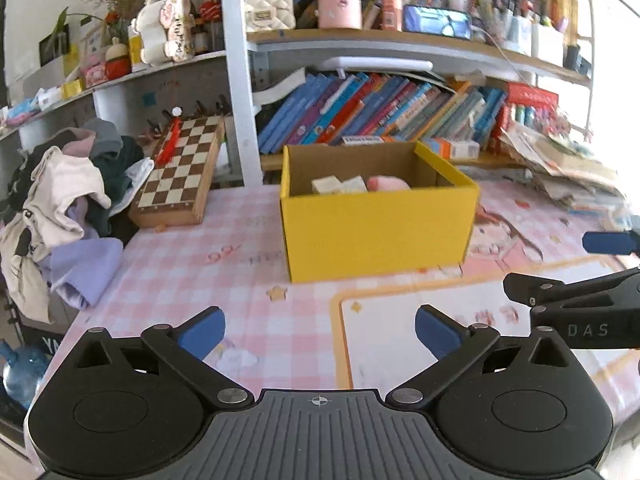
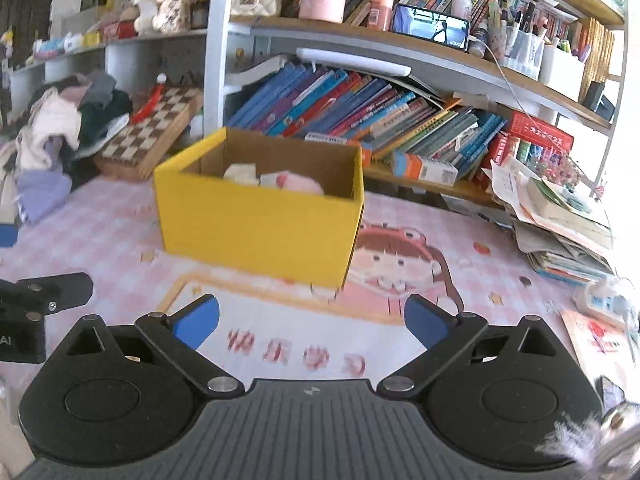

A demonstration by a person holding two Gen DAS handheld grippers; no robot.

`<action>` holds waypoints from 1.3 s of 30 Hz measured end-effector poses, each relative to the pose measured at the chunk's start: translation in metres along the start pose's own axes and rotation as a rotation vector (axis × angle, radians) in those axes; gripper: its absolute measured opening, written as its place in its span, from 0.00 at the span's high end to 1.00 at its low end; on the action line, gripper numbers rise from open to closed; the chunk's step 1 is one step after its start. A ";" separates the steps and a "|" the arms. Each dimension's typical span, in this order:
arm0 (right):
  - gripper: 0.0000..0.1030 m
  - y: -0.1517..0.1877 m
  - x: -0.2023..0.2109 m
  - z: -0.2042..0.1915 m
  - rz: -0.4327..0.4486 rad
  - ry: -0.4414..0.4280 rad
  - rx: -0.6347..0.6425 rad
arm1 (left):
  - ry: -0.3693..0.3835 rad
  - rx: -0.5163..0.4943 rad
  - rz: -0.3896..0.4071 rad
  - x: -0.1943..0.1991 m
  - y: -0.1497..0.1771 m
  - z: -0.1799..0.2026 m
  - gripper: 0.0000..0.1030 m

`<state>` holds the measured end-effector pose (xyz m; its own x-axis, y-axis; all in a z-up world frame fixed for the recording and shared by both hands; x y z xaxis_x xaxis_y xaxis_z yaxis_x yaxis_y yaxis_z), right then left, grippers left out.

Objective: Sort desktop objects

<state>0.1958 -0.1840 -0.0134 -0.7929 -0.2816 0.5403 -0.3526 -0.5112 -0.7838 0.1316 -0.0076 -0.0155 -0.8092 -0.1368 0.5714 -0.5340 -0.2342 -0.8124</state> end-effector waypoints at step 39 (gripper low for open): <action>0.00 0.048 0.049 -0.051 -0.138 -0.041 -0.036 | 0.026 -0.048 -0.122 0.042 0.060 -0.012 0.00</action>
<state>0.1147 -0.1808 -0.0398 -0.7148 -0.2444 0.6552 -0.4750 -0.5180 -0.7114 0.0625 -0.0160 -0.0420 -0.7428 -0.0853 0.6640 -0.6399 -0.2010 -0.7417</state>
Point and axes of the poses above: each gripper's, at about its wrist camera, not at the fingertips, and x roughly against the way its jaws point, z to its right, y to its underside, the point moved 5 cm from there along -x, roughly the way its jaws point, and after that the axes turned 13 degrees about x, right-handed, at the moved point
